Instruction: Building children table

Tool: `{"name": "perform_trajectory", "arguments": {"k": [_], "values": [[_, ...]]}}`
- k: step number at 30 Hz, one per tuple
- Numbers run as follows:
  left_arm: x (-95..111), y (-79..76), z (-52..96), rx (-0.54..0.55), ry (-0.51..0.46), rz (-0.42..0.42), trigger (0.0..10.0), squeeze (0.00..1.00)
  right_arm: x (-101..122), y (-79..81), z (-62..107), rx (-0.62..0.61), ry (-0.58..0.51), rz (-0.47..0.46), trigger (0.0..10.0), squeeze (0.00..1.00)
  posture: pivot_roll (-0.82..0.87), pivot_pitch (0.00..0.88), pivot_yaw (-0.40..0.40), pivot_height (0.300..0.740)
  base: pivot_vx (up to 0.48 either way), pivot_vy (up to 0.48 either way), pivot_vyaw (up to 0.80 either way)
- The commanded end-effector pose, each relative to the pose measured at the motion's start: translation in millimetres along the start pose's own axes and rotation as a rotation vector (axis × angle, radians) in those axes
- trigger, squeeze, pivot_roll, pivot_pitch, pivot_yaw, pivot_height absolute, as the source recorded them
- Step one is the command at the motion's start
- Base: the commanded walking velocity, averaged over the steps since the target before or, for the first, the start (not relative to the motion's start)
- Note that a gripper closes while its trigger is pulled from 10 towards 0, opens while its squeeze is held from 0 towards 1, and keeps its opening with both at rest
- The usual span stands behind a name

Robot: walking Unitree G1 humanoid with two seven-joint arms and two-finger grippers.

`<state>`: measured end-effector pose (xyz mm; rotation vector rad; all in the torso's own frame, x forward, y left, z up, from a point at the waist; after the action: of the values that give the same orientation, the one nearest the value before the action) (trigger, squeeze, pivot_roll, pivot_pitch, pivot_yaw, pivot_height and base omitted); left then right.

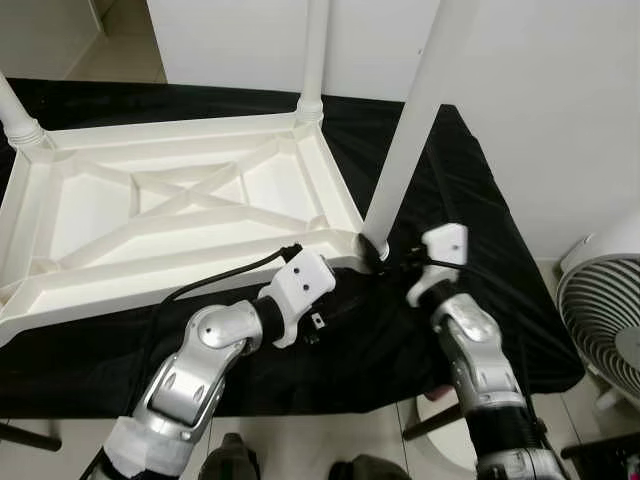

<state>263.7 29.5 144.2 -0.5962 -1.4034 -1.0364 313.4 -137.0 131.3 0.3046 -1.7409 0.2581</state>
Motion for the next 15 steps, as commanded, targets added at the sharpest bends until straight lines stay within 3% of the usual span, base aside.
{"name": "perform_trajectory", "arguments": {"k": [1, 4, 8, 15], "values": [[-2.1, 5.5, 2.3, 0.055, 0.009, -0.010, 10.0, 0.00, -1.4, -1.8, 12.6, -0.028, 0.005, -0.028, 10.0, 0.00, 0.01, 0.047, -0.024, 0.740, 0.000, 0.000, 0.00], [-2.8, 8.4, 3.6, 0.068, 0.012, -0.014, 10.0, 0.00, -3.1, 0.7, 18.5, -0.023, 0.014, -0.031, 10.0, 0.00, 0.00, 0.051, -0.021, 0.740, 0.000, 0.000, 0.00], [-6.2, 29.8, 11.3, 0.148, 0.027, -0.039, 10.0, 0.00, -12.0, 9.1, 37.1, -0.004, 0.071, -0.050, 10.0, 0.00, 0.00, 0.056, -0.015, 0.740, 0.000, 0.000, 0.00], [-16.4, 58.2, 21.4, 0.250, 0.076, -0.063, 10.0, 0.00, -15.5, 13.3, 36.7, -0.008, 0.097, -0.045, 10.0, 0.00, 0.00, 0.049, -0.001, 0.740, 0.000, 0.000, 0.00]]}}
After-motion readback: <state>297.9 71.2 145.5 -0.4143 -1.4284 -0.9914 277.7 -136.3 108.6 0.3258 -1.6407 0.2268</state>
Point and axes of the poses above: a point about 5 cm out from each wrist's last joint towards the gripper, its own z axis pointing back from the gripper into the wrist, its own x axis along the axis of the wrist's last joint, y = z × x, the point moved 4 cm from there along -z, pointing out of the wrist towards the gripper, and after that the axes turned 1 degree about -z, right-handed, at the moved point
